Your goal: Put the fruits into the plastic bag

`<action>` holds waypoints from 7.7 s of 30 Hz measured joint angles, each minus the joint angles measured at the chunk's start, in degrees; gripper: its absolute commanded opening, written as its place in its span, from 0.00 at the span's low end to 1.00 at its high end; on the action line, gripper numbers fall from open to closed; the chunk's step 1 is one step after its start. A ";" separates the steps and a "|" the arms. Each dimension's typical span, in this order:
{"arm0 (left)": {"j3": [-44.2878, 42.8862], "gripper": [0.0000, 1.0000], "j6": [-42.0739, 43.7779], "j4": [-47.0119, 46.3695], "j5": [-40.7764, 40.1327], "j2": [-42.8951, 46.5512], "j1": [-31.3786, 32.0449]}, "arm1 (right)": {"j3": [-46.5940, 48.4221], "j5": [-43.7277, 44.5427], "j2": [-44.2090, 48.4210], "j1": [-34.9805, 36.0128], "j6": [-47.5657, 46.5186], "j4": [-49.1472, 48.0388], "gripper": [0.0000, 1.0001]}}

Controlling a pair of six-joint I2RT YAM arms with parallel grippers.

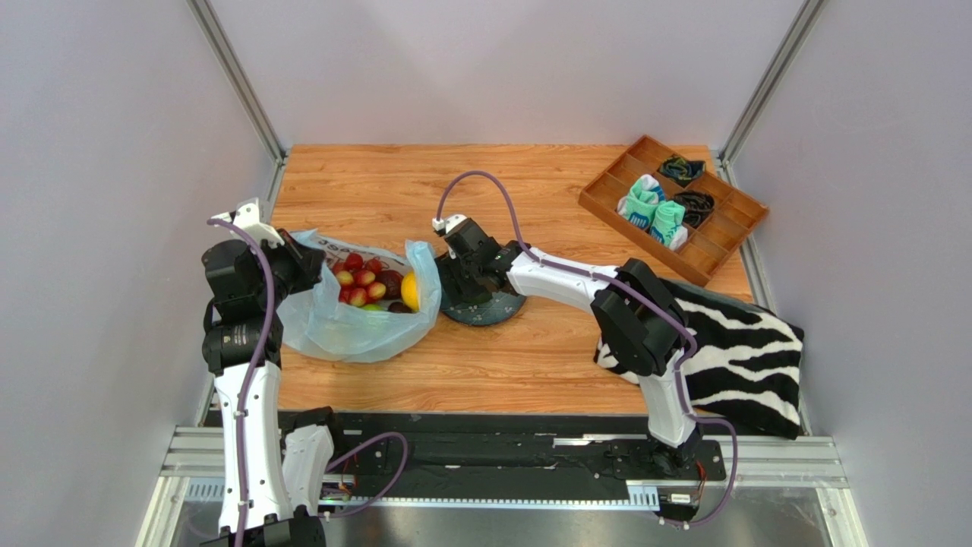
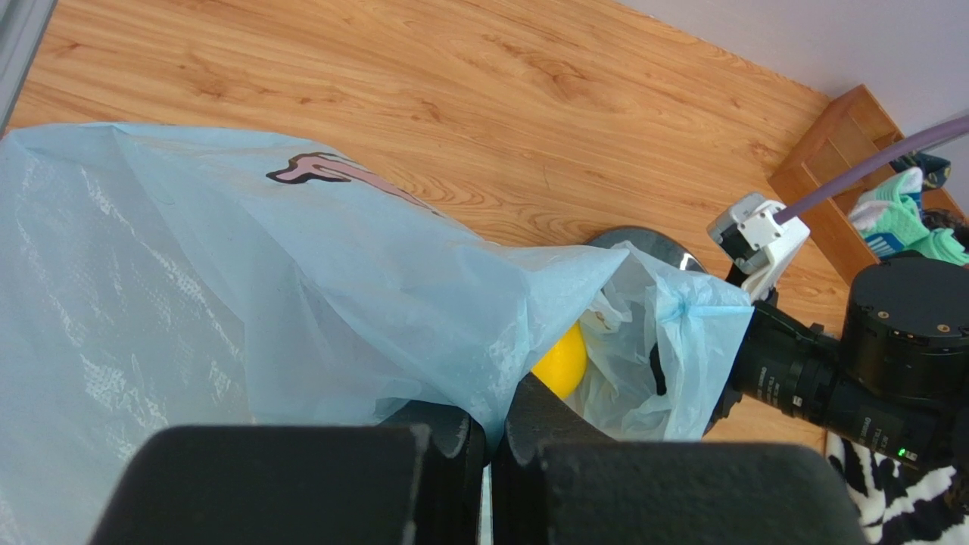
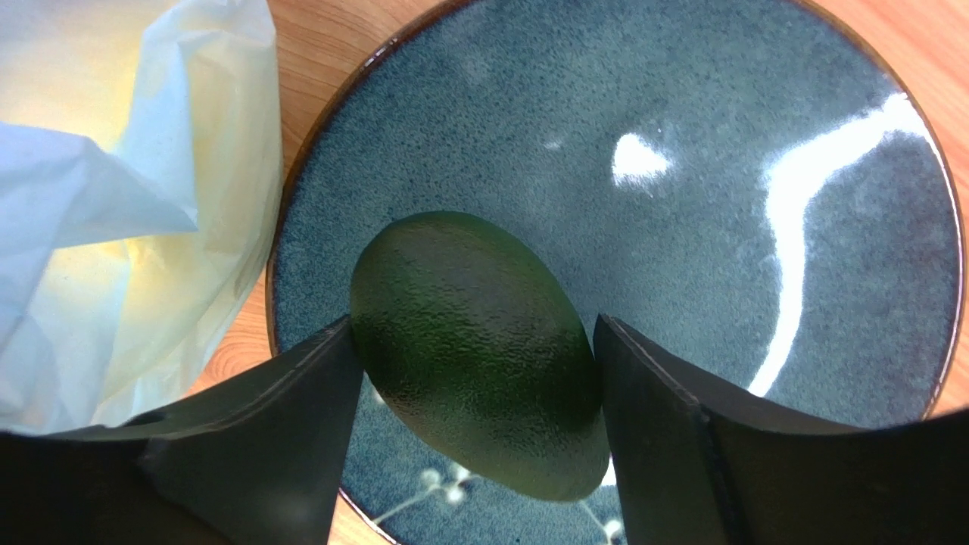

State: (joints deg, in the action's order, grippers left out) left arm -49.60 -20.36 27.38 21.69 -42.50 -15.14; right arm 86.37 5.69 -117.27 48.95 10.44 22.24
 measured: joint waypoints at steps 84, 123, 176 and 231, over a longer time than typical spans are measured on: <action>0.00 0.00 -0.15 -0.02 0.35 0.00 0.00 | 32.98 14.32 -12.41 14.12 -1.29 8.48 0.80; 0.00 0.00 -0.15 -0.02 0.46 -0.59 -0.37 | -24.50 -9.97 32.50 4.52 7.28 -9.70 0.81; -13.29 0.00 5.31 11.52 -27.45 -13.25 -1.90 | 26.27 -18.73 7.67 5.66 6.51 -0.15 0.00; -15.04 0.98 6.21 18.18 -2.84 22.73 -2.21 | -39.67 29.90 87.38 -0.02 5.84 4.61 0.93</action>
State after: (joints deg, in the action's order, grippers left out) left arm -64.64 -14.15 45.56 18.85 -19.77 -17.34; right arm 46.70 35.59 -29.89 48.93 16.27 26.85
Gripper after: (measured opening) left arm 0.982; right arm 0.930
